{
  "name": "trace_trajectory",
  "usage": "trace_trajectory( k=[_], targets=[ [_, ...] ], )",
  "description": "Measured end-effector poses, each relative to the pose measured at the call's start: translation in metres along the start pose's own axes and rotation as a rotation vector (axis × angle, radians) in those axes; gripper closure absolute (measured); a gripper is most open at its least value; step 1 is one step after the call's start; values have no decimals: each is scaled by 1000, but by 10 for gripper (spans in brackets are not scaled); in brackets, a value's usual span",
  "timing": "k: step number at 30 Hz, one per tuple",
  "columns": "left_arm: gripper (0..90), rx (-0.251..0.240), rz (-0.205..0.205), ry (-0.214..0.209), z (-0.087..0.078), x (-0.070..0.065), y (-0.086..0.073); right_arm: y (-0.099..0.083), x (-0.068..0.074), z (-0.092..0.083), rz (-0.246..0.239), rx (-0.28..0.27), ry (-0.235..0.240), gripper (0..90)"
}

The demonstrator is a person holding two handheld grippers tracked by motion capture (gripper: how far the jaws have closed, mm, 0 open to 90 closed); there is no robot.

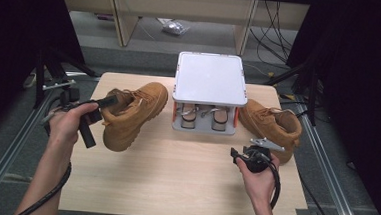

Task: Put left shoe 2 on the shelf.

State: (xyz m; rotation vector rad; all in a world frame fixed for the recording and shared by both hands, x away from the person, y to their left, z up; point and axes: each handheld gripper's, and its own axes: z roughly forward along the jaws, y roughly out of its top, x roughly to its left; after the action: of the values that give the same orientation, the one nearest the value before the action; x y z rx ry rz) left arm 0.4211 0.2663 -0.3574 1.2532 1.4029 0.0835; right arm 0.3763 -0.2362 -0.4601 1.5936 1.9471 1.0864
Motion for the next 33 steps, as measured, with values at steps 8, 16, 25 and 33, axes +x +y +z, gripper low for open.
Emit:
trace_trajectory(
  k=[8, 16, 25, 33],
  targets=[
    [799, -20, -3, -2, 0, -4, 8, 0, 0, 0, -1, -3, -1, 486],
    [799, -33, -7, -6, 1, -6, 13, -1, 0, 1, -8, -6, 15, 486],
    [798, -48, -16, -20, 0, -9, 20, -1, 0, 1, -1, -3, 20, 487],
    [798, -62, -19, -22, -1, -12, 27, -1, 1, 2, -1, -3, 22, 487]
  ],
)
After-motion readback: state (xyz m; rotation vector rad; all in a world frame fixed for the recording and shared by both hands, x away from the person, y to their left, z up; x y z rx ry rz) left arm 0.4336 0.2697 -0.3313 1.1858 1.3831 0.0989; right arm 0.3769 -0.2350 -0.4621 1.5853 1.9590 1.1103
